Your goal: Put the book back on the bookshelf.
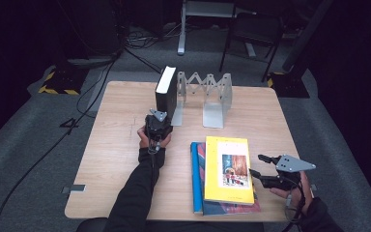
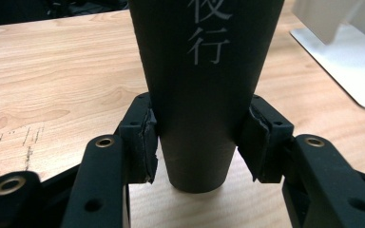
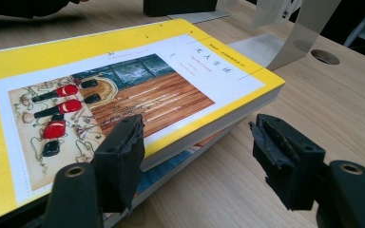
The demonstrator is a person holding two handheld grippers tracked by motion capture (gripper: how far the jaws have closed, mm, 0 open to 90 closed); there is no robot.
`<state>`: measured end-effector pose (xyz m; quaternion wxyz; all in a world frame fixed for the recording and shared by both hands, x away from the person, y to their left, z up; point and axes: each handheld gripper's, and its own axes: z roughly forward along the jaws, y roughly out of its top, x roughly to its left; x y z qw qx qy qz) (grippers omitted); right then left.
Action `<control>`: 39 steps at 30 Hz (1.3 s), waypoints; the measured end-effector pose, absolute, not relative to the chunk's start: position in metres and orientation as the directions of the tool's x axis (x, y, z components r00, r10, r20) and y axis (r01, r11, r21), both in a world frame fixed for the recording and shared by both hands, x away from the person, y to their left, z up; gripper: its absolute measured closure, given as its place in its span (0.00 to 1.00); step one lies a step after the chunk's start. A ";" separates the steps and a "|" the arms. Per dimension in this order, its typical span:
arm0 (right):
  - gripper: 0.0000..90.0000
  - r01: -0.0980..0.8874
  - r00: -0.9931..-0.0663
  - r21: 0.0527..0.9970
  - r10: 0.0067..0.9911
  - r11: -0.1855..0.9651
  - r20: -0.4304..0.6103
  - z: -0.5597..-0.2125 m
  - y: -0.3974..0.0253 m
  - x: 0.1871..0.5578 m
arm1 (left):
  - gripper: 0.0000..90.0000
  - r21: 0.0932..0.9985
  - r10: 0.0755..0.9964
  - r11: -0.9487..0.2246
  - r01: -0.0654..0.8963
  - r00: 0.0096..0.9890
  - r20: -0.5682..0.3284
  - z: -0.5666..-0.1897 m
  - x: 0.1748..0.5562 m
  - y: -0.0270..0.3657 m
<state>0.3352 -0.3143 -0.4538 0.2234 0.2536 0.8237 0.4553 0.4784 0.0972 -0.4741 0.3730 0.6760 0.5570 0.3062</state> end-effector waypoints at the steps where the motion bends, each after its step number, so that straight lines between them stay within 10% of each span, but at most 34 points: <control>1: 0.39 0.214 -0.771 0.863 0.621 0.458 -0.138 -0.454 -0.314 0.335 | 0.58 0.845 0.983 -0.094 0.527 0.183 -0.005 -0.474 0.480 0.096; 19: 0.39 0.216 -0.773 0.862 0.620 0.459 -0.136 -0.453 -0.315 0.334 | 0.53 0.841 0.981 -0.085 0.534 0.191 -0.022 -0.474 0.490 0.095; 32: 0.37 0.293 -0.791 0.835 0.609 0.466 -0.062 -0.439 -0.321 0.319 | 0.40 0.807 0.885 -0.301 0.509 0.464 0.037 -0.461 0.441 0.113; 39: 0.36 0.333 -0.798 0.793 0.600 0.510 -0.051 -0.440 -0.326 0.305 | 0.37 0.760 0.663 -0.528 0.380 0.744 0.088 -0.466 0.375 0.120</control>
